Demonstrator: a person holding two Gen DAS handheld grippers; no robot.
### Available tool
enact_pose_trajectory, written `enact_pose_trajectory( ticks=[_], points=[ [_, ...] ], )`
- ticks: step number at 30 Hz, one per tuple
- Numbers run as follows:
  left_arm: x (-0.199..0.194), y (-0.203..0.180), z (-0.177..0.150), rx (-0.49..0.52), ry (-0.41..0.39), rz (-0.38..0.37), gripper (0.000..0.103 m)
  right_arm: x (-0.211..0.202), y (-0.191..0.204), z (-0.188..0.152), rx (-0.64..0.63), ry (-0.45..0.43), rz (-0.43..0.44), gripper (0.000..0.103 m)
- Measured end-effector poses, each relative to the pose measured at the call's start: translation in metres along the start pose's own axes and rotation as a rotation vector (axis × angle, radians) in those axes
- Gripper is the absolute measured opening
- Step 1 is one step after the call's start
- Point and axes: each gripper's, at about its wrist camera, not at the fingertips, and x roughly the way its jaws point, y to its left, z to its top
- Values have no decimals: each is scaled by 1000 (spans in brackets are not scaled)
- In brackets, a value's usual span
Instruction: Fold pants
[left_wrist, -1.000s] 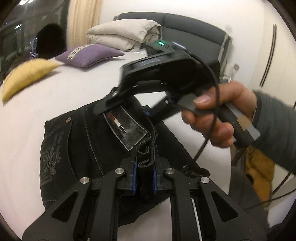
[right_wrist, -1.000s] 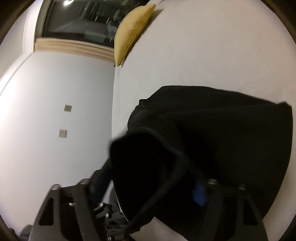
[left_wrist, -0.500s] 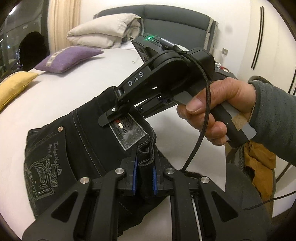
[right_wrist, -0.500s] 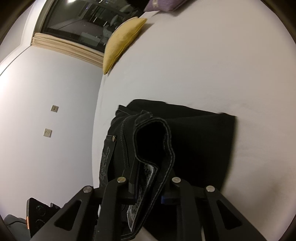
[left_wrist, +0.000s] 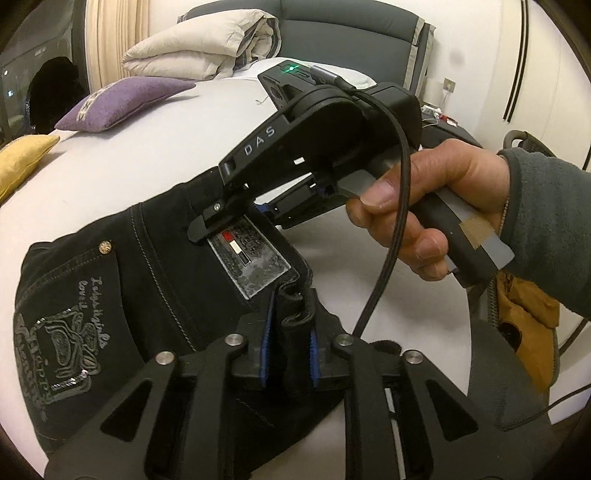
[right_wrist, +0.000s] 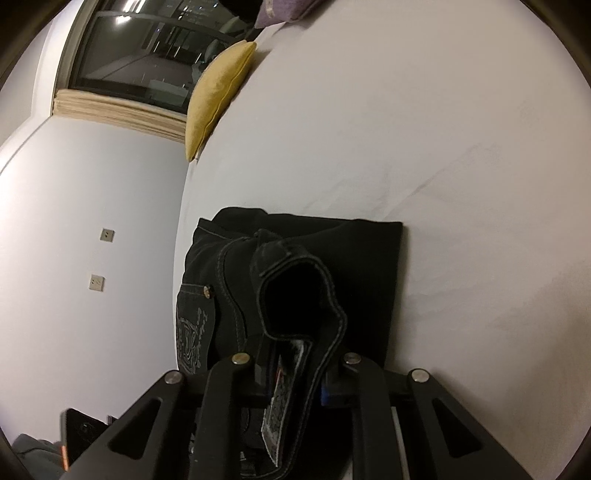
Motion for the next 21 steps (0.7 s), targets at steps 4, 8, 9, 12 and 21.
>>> enact_pose_trajectory(
  ticks=[4,8,9,12,21],
  points=[
    [-7,-4,-7,13,-23,-21,42,-3,-3,-1,13,-15,25,22],
    [-26,-16,-17,18,-58,-60,61,-14,-2,-2,17,-53,18,36],
    [-31,-20,-20,22,-61,-63,61,-19,-1,-3,15,-69,5,39],
    [-56,-19,-28,24,-82,-66,61,-39,3,-4,22,-123,-33,55],
    [-119,91,-34,-173,-174,93,61,-74,59,-61,-73,-199,193,61]
  ],
)
